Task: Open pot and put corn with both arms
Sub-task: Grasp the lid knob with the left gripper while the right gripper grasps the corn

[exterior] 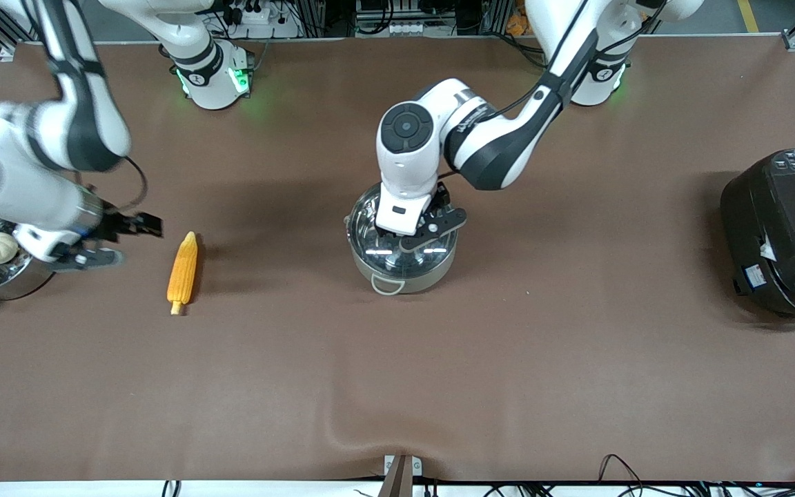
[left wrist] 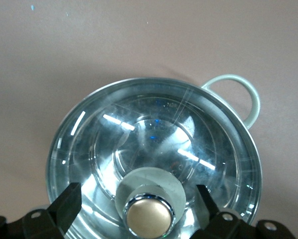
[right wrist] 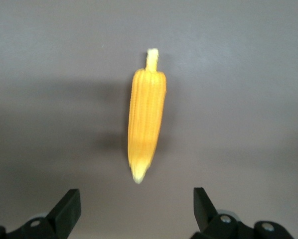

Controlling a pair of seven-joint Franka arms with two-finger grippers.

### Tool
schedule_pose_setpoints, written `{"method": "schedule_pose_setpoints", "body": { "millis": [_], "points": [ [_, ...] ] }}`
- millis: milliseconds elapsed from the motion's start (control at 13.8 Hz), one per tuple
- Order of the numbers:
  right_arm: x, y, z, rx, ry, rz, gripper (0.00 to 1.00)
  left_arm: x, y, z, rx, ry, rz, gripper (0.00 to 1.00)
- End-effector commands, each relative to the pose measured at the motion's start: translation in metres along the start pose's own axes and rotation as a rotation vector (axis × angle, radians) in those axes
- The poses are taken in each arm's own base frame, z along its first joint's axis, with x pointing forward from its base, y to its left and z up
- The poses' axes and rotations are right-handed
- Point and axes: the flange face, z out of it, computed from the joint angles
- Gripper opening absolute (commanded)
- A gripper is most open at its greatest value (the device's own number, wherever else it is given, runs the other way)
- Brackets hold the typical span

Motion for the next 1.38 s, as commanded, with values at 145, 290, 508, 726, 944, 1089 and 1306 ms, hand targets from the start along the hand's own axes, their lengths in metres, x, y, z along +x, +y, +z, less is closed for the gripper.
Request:
{"method": "schedule_pose_setpoints", "body": {
  "millis": [145,290,508,726,944,1089,1306],
  "points": [
    [0.027,-0.015,0.092,-0.02,0.06,-0.031,1.0,-0.01,0.009,0.013,0.017,0.019,-0.027,1.0],
    [0.031,-0.007,0.122,-0.028,0.073,-0.027,1.0,-0.015,0.011,0.019,0.023,0.017,-0.024,1.0],
    [0.031,-0.003,0.132,-0.03,0.065,-0.026,1.0,-0.015,0.012,0.022,0.023,0.015,-0.026,0.95],
    [0.03,0.003,0.135,-0.03,0.06,-0.016,1.0,-0.015,0.014,0.025,0.013,0.017,-0.026,0.85],
    [0.03,0.005,0.135,-0.028,0.059,-0.01,0.0,-0.015,0.015,0.024,0.005,0.018,-0.024,0.6],
    [0.03,0.004,0.135,-0.028,0.054,-0.011,0.0,-0.015,0.015,0.024,0.004,0.018,-0.021,0.33],
    [0.031,0.002,0.13,-0.028,0.056,-0.012,0.0,-0.014,0.015,0.023,0.001,0.021,-0.013,0.0]
  ]
}}
